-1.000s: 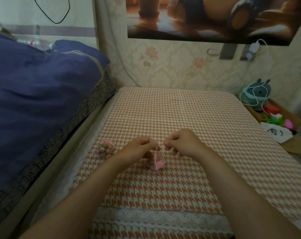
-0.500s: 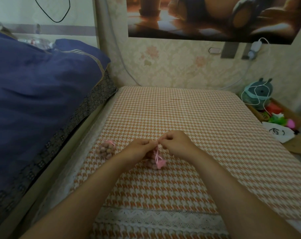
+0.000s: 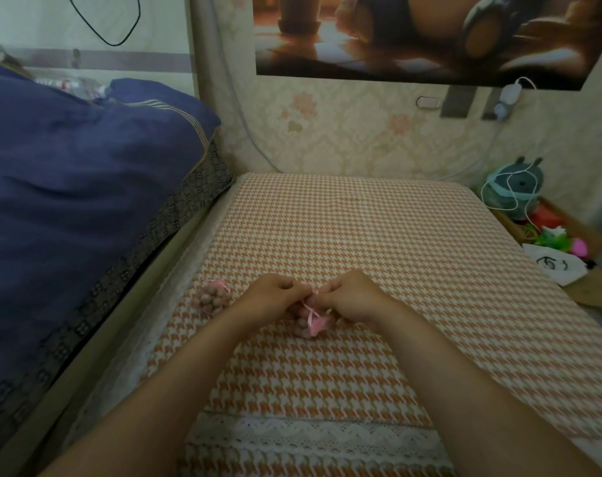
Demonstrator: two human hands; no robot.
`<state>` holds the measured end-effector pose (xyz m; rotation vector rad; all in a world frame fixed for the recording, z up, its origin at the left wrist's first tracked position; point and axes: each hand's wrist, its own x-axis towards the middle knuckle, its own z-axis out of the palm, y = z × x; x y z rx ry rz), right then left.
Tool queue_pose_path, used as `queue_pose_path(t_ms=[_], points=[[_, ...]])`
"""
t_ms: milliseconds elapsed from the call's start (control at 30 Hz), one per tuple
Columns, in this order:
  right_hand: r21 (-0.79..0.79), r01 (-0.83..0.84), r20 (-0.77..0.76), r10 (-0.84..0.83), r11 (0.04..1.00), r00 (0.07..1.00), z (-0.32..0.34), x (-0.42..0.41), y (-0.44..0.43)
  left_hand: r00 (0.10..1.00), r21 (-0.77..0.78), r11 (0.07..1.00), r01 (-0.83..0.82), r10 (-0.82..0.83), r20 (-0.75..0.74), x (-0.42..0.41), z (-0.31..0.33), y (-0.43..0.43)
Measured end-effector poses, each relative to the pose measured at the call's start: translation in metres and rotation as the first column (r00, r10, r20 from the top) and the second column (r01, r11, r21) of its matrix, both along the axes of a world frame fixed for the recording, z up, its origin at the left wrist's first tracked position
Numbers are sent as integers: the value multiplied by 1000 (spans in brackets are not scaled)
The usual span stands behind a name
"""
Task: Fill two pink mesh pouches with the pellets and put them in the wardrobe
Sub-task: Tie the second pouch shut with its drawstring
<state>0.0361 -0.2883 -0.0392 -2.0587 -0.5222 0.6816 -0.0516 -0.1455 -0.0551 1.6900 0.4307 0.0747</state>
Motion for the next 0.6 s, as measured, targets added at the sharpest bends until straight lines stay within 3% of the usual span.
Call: queue_pose_path(t_ms=[133,233,400,500,600], points=[[38,143,-270,-128,989,954,-3,1,4,1000,205,979,-1,-4,23,-7,5,3],[33,173,-420,-144,984,896,-3,1,7,997,418,906,70,-75,-4,-14,7,6],[58,275,-555,-198,960,808,-7,3,9,993,539,834,118,-115,-39,-16,5,6],[109,370,-609,-232,923,759,-9,6,9,998,596,803,33,-53,16,-12,0,9],[91,383,-588,-260,919,766,-13,10,8,997,633,771,-70,32,71,-7,-5,11]])
